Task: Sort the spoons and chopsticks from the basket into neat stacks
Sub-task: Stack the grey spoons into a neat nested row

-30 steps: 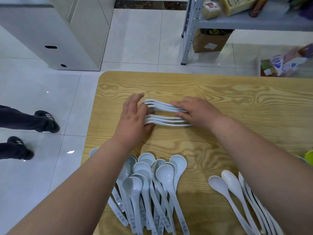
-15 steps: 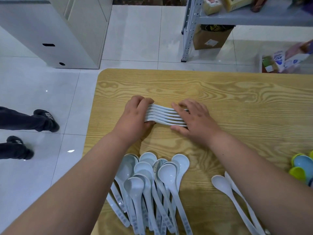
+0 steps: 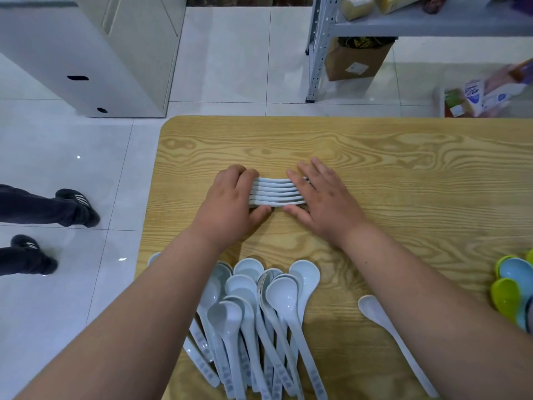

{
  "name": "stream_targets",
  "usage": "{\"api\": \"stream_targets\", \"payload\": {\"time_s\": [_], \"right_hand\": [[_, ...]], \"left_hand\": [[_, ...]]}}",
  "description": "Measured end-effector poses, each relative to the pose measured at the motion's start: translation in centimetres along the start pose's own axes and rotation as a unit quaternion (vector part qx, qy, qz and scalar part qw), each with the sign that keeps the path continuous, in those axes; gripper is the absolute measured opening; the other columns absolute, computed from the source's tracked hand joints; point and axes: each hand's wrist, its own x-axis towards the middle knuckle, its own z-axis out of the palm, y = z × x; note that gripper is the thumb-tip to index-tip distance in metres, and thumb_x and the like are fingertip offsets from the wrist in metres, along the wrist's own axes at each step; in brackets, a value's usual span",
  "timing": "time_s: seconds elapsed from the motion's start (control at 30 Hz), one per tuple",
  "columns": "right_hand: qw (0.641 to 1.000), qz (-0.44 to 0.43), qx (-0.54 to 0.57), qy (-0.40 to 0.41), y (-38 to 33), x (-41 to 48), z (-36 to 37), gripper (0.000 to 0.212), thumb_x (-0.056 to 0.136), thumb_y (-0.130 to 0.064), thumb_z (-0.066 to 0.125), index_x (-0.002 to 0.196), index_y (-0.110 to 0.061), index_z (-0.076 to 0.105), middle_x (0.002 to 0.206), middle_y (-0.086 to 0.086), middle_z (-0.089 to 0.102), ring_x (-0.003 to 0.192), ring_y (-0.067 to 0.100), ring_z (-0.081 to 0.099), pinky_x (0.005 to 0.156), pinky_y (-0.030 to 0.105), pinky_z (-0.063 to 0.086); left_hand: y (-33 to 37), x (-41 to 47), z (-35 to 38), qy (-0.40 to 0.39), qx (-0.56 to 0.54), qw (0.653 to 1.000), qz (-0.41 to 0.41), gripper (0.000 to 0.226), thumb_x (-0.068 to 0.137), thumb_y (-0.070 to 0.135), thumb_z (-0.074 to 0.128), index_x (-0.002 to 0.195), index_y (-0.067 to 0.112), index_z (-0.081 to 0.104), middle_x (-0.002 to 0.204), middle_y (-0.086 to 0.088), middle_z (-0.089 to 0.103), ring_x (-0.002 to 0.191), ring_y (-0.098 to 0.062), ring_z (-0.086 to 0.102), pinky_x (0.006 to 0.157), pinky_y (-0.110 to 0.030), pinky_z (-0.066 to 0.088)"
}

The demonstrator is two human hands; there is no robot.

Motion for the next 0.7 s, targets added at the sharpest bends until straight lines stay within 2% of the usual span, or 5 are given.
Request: {"api": "stream_targets", "payload": {"time_s": [0.23, 0.3, 0.4, 0.57, 0.7], "right_hand": [[1.000, 0.010, -0.011, 0.015, -1.2, -0.5, 0.6, 0.075, 0.095, -0.063, 0.032, 0.145, -0.010, 0.048, 0.151, 0.018, 0.045, 0.147, 0.040, 0.031, 0.118, 0.059, 0.028], [1.000, 0.009, -0.013, 0.021, -1.4, -0.6, 0.7, 0.075, 0.095, -0.063, 0.031, 0.146, -0.010, 0.047, 0.151, 0.019, 0.045, 0.146, 0.041, 0.031, 0.118, 0.059, 0.028], [1.000, 0.011, -0.015, 0.016, -1.4, -0.6, 0.5, 0.078, 0.095, -0.065, 0.027, 0.150, -0.013, 0.042, 0.155, 0.017, 0.041, 0.149, 0.038, 0.027, 0.120, 0.057, 0.024], [0.999, 0.029, -0.010, -0.014, -1.4, -0.8, -0.3, 0.088, 0.088, -0.073, 0.015, 0.160, -0.021, 0.021, 0.165, 0.011, 0.021, 0.155, 0.031, 0.009, 0.123, 0.050, 0.008], [0.999, 0.029, -0.017, -0.034, -1.5, -0.7, -1.0, 0.083, 0.094, -0.068, 0.032, 0.161, -0.020, 0.016, 0.167, 0.007, 0.016, 0.155, 0.029, 0.003, 0.123, 0.050, 0.006]], "left_hand": [[-0.5, -0.1, -0.1, -0.001, -0.015, 1.000, 0.000, 0.070, 0.077, 0.050, 0.073, 0.128, 0.004, 0.058, 0.124, -0.016, 0.057, 0.115, -0.032, 0.052, 0.103, -0.035, 0.036], [-0.5, -0.1, -0.1, 0.004, -0.009, 1.000, 0.006, 0.070, 0.078, 0.053, 0.067, 0.127, 0.004, 0.058, 0.123, -0.015, 0.058, 0.114, -0.030, 0.051, 0.103, -0.033, 0.034], [-0.4, -0.1, -0.2, -0.009, 0.000, 1.000, 0.001, 0.075, 0.078, 0.060, 0.057, 0.129, 0.005, 0.057, 0.125, -0.015, 0.057, 0.115, -0.032, 0.053, 0.103, -0.039, 0.039], [-0.1, -0.3, -0.7, -0.011, 0.025, 1.000, 0.005, 0.085, 0.077, 0.063, 0.057, 0.136, 0.002, 0.052, 0.134, -0.020, 0.052, 0.121, -0.038, 0.050, 0.105, -0.047, 0.041], [0.0, -0.3, -1.0, -0.001, 0.047, 0.999, 0.027, 0.081, 0.078, 0.059, 0.057, 0.134, 0.000, 0.055, 0.131, -0.021, 0.053, 0.121, -0.039, 0.051, 0.106, -0.047, 0.040]]}}
